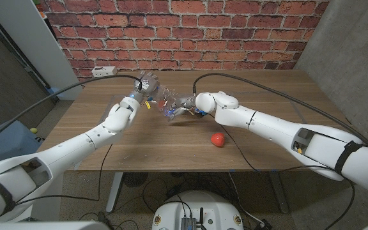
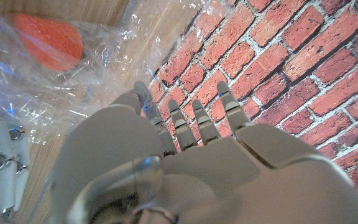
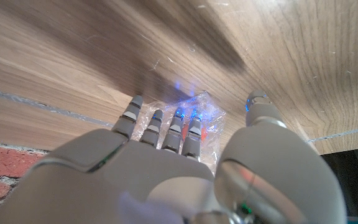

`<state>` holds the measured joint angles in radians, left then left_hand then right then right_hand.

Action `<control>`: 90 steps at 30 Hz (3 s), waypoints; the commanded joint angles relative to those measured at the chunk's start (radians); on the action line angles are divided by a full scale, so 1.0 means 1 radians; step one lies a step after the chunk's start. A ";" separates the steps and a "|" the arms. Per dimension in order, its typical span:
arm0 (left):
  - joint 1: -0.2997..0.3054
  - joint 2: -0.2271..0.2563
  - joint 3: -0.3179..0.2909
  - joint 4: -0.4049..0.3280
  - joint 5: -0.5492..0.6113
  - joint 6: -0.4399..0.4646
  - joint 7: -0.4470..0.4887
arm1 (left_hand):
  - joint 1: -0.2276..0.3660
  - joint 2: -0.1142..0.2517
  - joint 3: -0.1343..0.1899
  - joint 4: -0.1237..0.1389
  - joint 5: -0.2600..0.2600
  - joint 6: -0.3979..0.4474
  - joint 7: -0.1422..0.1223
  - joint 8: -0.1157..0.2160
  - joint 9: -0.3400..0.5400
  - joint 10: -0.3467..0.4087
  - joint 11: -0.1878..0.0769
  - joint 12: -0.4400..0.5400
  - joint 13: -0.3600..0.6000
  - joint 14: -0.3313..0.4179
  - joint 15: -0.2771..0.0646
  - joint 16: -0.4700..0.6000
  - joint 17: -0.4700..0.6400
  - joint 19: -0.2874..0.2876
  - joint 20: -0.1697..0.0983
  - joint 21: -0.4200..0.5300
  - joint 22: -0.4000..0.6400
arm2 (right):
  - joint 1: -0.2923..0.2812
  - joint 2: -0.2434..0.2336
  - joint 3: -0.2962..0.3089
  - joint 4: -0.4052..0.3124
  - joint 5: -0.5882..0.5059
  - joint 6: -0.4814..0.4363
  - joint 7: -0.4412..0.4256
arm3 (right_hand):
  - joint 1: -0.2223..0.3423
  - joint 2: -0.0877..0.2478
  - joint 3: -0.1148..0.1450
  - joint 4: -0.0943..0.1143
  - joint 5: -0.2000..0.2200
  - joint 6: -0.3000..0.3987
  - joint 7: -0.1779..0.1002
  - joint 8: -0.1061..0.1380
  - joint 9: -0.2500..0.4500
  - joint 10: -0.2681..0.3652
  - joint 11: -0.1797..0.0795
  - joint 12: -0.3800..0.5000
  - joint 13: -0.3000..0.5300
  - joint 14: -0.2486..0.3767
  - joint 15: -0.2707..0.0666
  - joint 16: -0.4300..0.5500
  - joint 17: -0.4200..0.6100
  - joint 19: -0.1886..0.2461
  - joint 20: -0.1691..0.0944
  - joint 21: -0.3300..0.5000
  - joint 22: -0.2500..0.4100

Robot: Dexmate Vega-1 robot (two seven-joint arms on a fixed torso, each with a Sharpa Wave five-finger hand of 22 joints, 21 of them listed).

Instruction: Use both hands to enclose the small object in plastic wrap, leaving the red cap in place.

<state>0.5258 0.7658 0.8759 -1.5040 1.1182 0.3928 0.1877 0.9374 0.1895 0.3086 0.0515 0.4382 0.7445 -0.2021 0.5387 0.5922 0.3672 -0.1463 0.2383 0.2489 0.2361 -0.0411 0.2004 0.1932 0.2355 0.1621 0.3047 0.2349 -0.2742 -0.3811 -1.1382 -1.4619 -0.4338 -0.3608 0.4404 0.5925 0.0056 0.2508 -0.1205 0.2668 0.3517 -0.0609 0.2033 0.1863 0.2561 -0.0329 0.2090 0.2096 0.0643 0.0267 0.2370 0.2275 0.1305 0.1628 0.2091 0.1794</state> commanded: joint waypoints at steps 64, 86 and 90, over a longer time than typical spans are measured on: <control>-0.080 -0.154 0.122 0.248 -0.124 -0.147 0.258 | -0.063 -0.151 -0.127 0.004 -0.118 -0.339 -0.020 -0.253 -0.192 0.013 -0.007 -0.011 0.000 0.057 -0.060 -0.001 -0.008 -0.001 -0.029 0.018 -0.025 | -0.169 -0.154 0.178 -0.295 -0.007 -0.175 -0.316 | -0.049 0.104 -0.005 0.005 0.020 -0.162 -0.004 0.004 0.004 -0.228 0.090 0.000 -0.008 -0.078 0.036 -0.016 0.008 -0.038 0.015 0.000 0.004; -0.037 -0.223 0.063 0.284 -0.258 -0.129 0.421 | -0.138 -0.174 -0.181 0.029 -0.145 -0.505 -0.018 -0.364 -0.286 -0.070 0.009 -0.035 -0.008 0.048 -0.024 -0.011 -0.008 0.000 -0.024 0.016 -0.027 | -0.210 -0.162 0.180 -0.405 -0.131 -0.418 -0.379 | 0.032 0.064 0.085 -0.017 -0.081 -0.226 -0.022 -0.011 0.003 -0.252 0.063 -0.005 -0.007 -0.116 0.019 -0.024 0.007 -0.269 0.051 -0.042 0.002; -0.037 -0.233 0.047 0.295 -0.318 -0.177 0.479 | -0.152 -0.189 -0.195 0.032 -0.147 -0.515 -0.017 -0.363 -0.296 -0.078 0.009 -0.035 -0.008 0.044 -0.020 -0.011 -0.007 -0.008 -0.008 0.011 -0.028 | -0.216 -0.165 0.191 -0.407 -0.117 -0.406 -0.391 | 0.017 0.057 0.078 -0.011 -0.081 -0.223 -0.023 -0.010 0.003 -0.248 0.056 -0.004 -0.007 -0.116 0.018 -0.022 0.008 -0.285 0.052 -0.039 0.002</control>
<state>0.4753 0.5842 0.9588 -1.2620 0.9006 0.2527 0.5066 0.7987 0.0042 0.1216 0.0803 0.2927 0.2378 -0.2225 0.1768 0.2995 0.2957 -0.1388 0.2033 0.2414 0.2858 -0.0409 0.1937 0.1840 0.2298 0.1397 0.3212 0.2044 -0.4653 -0.5425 -0.9630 -1.8399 -0.5367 -0.7241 0.1005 0.6238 0.0660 0.3299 -0.1404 0.1885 0.1257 -0.0745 0.1881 0.1860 0.0105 0.0300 0.1996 0.2002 -0.0417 0.0462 0.2147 0.2305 -0.1438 0.2114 0.1692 0.1795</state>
